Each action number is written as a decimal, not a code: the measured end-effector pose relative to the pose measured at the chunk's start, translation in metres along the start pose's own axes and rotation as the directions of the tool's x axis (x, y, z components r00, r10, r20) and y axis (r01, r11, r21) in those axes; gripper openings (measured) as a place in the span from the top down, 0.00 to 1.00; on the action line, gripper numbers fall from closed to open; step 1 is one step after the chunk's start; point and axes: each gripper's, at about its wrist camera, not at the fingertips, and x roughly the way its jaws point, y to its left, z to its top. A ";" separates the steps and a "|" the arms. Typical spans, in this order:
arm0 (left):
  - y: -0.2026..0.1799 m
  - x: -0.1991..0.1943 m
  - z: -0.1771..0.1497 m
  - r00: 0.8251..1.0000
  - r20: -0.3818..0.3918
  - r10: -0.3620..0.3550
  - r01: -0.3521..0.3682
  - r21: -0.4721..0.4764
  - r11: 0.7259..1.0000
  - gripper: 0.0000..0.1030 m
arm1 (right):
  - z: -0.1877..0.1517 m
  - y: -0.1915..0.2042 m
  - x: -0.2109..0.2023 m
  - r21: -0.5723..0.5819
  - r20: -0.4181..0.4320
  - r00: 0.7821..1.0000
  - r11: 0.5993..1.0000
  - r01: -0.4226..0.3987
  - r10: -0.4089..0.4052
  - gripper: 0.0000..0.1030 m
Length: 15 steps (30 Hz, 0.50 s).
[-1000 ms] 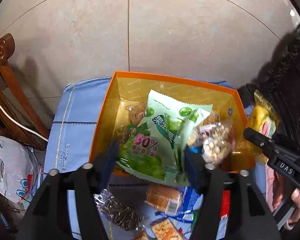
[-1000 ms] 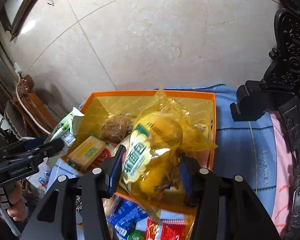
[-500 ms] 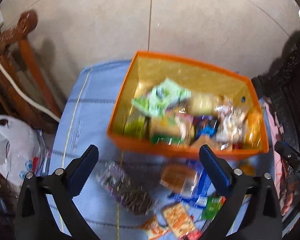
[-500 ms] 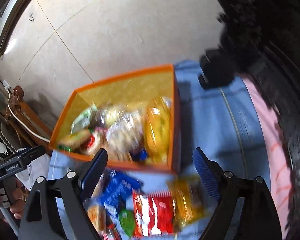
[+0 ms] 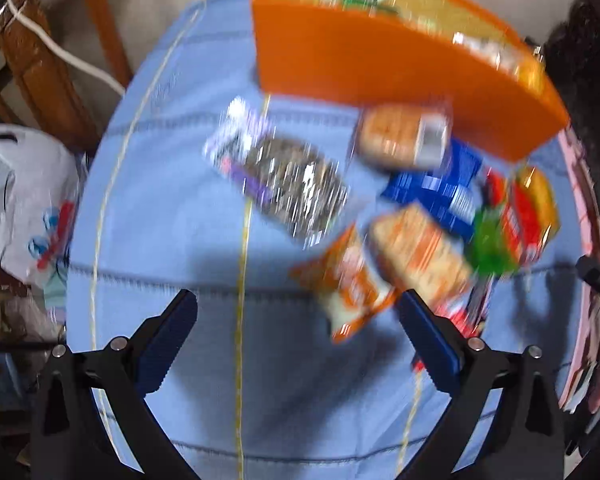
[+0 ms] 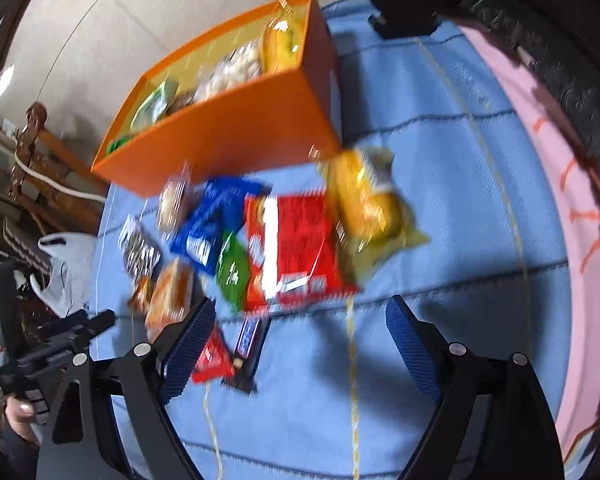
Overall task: Organize snacks
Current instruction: 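Move both open tools back over the snack pile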
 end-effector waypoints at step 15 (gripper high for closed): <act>0.015 0.041 0.008 0.993 -0.104 -0.058 0.039 -0.176 0.984 0.04 | -0.028 0.016 0.002 -0.040 -0.044 0.999 0.999 -0.024 0.022 0.15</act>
